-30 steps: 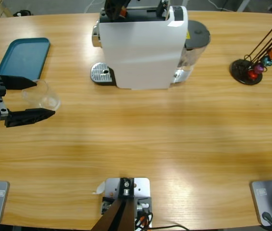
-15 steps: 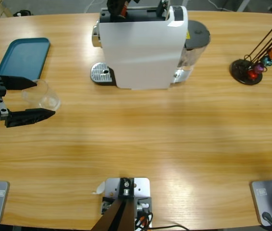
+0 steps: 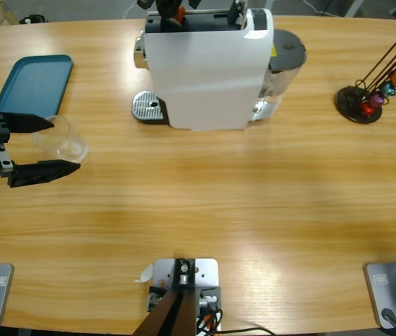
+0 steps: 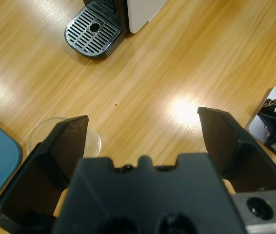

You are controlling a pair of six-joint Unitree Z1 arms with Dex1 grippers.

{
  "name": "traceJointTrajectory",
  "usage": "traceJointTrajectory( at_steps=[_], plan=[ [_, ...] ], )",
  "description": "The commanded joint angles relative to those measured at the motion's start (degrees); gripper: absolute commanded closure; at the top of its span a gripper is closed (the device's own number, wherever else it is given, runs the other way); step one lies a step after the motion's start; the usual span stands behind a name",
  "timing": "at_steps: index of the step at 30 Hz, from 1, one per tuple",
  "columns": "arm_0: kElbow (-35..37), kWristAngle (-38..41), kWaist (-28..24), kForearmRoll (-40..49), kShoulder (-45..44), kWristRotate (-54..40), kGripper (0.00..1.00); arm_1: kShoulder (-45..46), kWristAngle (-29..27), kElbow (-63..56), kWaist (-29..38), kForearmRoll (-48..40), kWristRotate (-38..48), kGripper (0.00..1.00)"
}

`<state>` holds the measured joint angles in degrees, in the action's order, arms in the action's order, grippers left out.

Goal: Pour coffee

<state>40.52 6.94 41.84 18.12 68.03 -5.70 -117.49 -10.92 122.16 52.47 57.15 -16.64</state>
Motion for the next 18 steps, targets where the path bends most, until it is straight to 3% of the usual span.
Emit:
traceJointTrajectory(
  at_steps=[1,5,7,8,18],
  plan=[
    [-2.11,-0.26,-0.79,-0.63,1.14,-0.54,0.027,-2.57,0.57,-2.08,-0.53,-0.11,0.64,0.851],
    [-2.20,-0.26,-0.83,-0.63,1.14,-0.54,0.027,-2.73,-1.28,-2.01,-0.39,0.07,2.15,0.828],
    [-2.29,-0.26,-0.88,-0.63,1.18,-0.51,0.027,-2.69,-1.98,-1.66,-0.25,0.07,3.73,0.505],
    [-2.36,-0.25,-0.86,-0.63,1.23,-0.47,0.027,-2.75,-2.65,-1.63,-0.02,0.14,4.47,0.474],
    [-2.37,-0.25,-0.85,-0.63,1.14,-0.45,0.027,-3.08,-3.93,-1.61,2.74,2.51,6.97,0.469]
  ],
)
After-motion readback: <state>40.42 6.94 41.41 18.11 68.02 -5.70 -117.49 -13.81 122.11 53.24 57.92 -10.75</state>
